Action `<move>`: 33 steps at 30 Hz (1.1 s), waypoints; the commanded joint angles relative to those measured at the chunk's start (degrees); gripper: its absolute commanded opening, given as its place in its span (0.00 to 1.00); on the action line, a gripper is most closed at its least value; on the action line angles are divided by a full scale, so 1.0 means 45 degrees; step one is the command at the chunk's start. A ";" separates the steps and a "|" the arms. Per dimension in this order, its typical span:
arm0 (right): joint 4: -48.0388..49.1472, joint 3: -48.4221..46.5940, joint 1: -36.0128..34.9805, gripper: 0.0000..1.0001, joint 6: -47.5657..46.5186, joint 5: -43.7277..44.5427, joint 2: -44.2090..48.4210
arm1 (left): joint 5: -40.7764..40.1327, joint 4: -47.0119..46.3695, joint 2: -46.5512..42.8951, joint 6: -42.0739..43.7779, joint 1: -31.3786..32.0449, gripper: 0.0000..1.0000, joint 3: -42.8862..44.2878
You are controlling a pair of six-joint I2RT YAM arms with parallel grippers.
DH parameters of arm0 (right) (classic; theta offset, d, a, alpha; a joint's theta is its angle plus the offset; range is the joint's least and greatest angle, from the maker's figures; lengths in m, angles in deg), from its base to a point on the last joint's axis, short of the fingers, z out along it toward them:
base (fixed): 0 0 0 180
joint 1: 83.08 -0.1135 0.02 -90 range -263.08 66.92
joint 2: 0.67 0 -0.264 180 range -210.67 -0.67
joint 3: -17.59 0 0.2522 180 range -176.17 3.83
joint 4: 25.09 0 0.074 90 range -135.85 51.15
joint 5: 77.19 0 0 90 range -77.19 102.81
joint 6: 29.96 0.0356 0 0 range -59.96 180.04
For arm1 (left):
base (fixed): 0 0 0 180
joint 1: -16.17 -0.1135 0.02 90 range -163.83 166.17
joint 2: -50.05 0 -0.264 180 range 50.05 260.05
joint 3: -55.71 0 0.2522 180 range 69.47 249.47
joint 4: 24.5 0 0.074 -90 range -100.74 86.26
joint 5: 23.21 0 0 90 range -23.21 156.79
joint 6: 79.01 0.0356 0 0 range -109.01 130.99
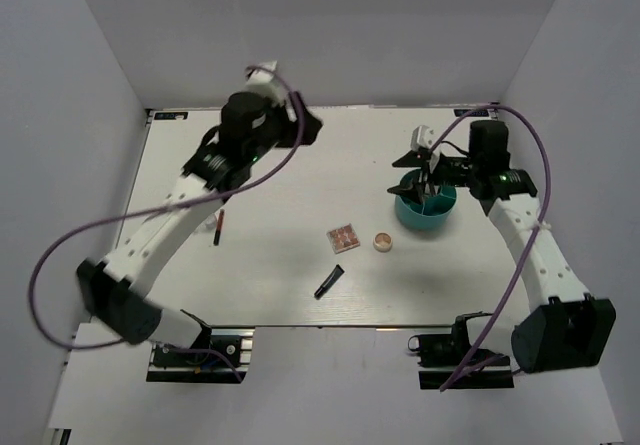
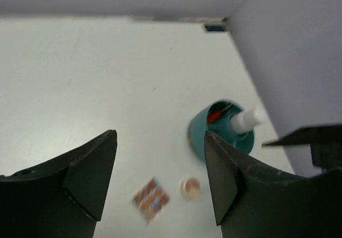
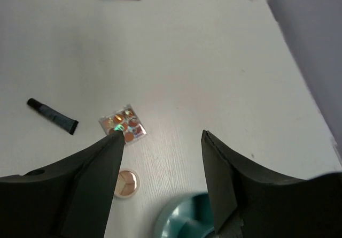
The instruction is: Organize the makeup
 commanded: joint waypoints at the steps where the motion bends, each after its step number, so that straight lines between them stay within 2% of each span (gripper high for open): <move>1: -0.4764 -0.1993 -0.1041 0.66 -0.5031 -0.1908 -0.1729 | -0.2304 0.4583 -0.2414 -0.1502 -0.0078 0.76 -0.2398; 2: -0.5026 -0.2368 -0.1260 0.66 -0.5442 -0.1789 -0.2105 | -0.2559 0.5016 -0.3562 -0.1815 -0.0196 0.76 -0.3293; 4: -0.5320 -0.3323 -0.1591 0.66 -0.5427 -0.1515 -0.3099 | -0.3144 0.6286 -0.4467 -0.2772 -0.0197 0.76 -0.4041; 6: -0.5050 -0.3737 -0.2003 0.64 -0.4630 -0.1358 -0.3726 | -0.3459 0.7571 -0.5151 -0.3746 -0.0197 0.71 -0.4859; 8: -0.3942 -0.3895 -0.2510 0.60 -0.3694 -0.1085 -0.3944 | -0.3772 0.8299 -0.5272 -0.4199 -0.0197 0.67 -0.5234; 10: -0.3177 -0.3818 -0.2862 0.58 -0.2306 -0.0696 -0.4042 | -0.4277 0.9256 -0.5078 -0.4630 -0.0197 0.58 -0.5411; 12: -0.2200 -0.3526 -0.3194 0.51 -0.1215 -0.0402 -0.3984 | -0.4572 0.9609 -0.4864 -0.4767 -0.0197 0.51 -0.5605; 13: -0.1945 -0.3370 -0.3254 0.49 -0.0938 -0.0169 -0.3945 | -0.4844 0.9553 -0.4804 -0.4729 -0.0197 0.42 -0.5781; 15: -0.1263 -0.2862 -0.3448 0.43 -0.0275 0.0241 -0.3712 | -0.5041 0.9339 -0.4610 -0.4651 -0.0197 0.39 -0.6326; 18: -0.0559 -0.2100 -0.3527 0.42 0.0293 0.0691 -0.3283 | -0.5626 0.8714 -0.4278 -0.4417 -0.0197 0.40 -0.7243; 21: -0.0167 -0.1399 -0.3547 0.42 0.0549 0.1082 -0.2813 | -0.6075 0.7991 -0.4023 -0.3929 -0.0197 0.47 -0.7889; 25: -0.0009 -0.0772 -0.3508 0.43 0.0569 0.1357 -0.2305 | -0.6954 0.7151 -0.3750 -0.3110 -0.0313 0.50 -0.8768; 26: 0.0030 -0.0654 -0.3489 0.43 0.0569 0.1396 -0.2169 | -0.7169 0.6802 -0.3691 -0.2624 -0.0314 0.55 -0.8906; 29: 0.0127 -0.0361 -0.3489 0.44 0.0647 0.1455 -0.2031 | -0.6860 0.5807 -0.3438 -0.1493 -0.0471 0.59 -0.9083; 33: 0.0264 -0.0243 -0.3489 0.44 0.0803 0.1474 -0.1991 | -0.7073 0.5743 -0.2326 -0.0999 -0.0607 0.59 -0.8498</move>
